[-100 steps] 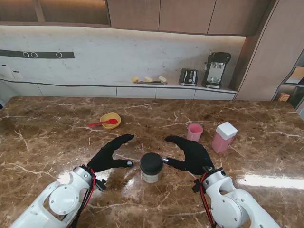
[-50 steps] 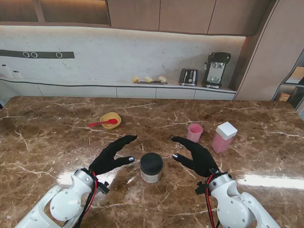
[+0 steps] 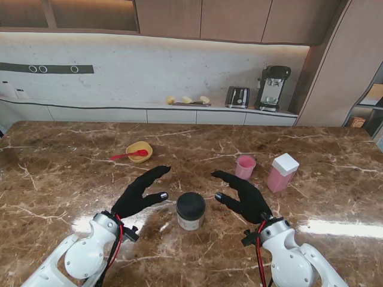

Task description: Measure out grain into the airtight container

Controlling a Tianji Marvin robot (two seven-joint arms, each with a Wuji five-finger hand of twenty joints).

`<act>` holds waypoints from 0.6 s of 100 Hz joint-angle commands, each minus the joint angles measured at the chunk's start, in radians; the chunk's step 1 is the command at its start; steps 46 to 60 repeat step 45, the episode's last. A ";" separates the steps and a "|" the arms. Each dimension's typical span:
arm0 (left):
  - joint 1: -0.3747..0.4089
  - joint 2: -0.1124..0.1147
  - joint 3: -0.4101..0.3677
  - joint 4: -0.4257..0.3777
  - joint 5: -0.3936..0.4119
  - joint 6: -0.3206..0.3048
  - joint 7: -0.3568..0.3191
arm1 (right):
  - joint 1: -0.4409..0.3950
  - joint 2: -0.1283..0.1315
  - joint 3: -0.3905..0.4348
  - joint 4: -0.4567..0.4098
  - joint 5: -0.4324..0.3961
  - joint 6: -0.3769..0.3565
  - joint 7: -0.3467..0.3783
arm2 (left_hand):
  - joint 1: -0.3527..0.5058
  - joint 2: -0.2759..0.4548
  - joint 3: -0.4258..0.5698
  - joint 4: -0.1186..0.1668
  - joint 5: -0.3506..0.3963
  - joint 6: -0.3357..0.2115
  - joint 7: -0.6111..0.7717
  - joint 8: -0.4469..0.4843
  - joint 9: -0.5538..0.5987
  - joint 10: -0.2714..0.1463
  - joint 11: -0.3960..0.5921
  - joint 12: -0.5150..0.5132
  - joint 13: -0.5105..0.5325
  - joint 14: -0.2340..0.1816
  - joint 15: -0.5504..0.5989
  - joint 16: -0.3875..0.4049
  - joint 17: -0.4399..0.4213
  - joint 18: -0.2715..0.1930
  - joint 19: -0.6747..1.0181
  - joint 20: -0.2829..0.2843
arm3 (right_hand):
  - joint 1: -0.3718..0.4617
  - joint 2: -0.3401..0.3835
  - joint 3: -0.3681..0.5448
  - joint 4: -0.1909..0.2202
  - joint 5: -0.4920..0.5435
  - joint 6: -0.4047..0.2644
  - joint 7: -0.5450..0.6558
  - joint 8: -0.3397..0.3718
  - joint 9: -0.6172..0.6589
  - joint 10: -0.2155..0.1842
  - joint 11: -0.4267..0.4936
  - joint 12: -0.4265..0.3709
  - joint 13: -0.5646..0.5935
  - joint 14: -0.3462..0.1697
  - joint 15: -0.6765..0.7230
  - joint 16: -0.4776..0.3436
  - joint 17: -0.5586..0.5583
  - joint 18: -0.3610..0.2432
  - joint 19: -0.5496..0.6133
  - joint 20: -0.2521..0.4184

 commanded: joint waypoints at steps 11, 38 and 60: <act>0.010 -0.004 0.005 -0.005 0.005 0.003 0.009 | -0.012 -0.005 -0.002 -0.007 -0.005 -0.005 0.008 | -0.021 0.033 -0.027 0.000 0.020 0.005 0.193 -0.003 0.024 -0.020 -0.010 -0.003 0.018 -0.032 0.011 -0.011 -0.009 -0.047 0.035 0.011 | -0.029 0.021 -0.024 0.017 0.004 -0.005 -0.005 -0.016 -0.026 -0.005 -0.011 -0.015 -0.037 -0.029 -0.017 -0.020 -0.015 -0.041 -0.018 -0.027; 0.012 -0.003 0.004 -0.006 0.009 0.002 0.008 | -0.007 -0.006 -0.003 0.006 -0.015 -0.014 -0.004 | -0.013 0.027 -0.030 -0.003 0.020 0.004 0.197 0.001 0.026 -0.018 -0.009 -0.002 0.020 -0.033 0.013 -0.010 -0.010 -0.043 0.041 0.013 | -0.008 0.016 -0.033 0.008 0.002 -0.008 0.000 -0.019 -0.024 -0.009 -0.010 -0.010 -0.037 -0.028 -0.018 -0.017 -0.014 -0.039 -0.012 -0.022; 0.012 -0.003 0.004 -0.006 0.009 0.001 0.006 | -0.005 -0.006 -0.004 0.009 -0.018 -0.016 -0.008 | -0.011 0.025 -0.030 -0.004 0.020 0.004 0.198 0.002 0.027 -0.018 -0.009 -0.002 0.021 -0.031 0.014 -0.010 -0.008 -0.042 0.042 0.014 | -0.004 0.014 -0.034 0.007 0.002 -0.008 0.001 -0.020 -0.025 -0.009 -0.011 -0.009 -0.037 -0.027 -0.018 -0.017 -0.015 -0.038 -0.012 -0.022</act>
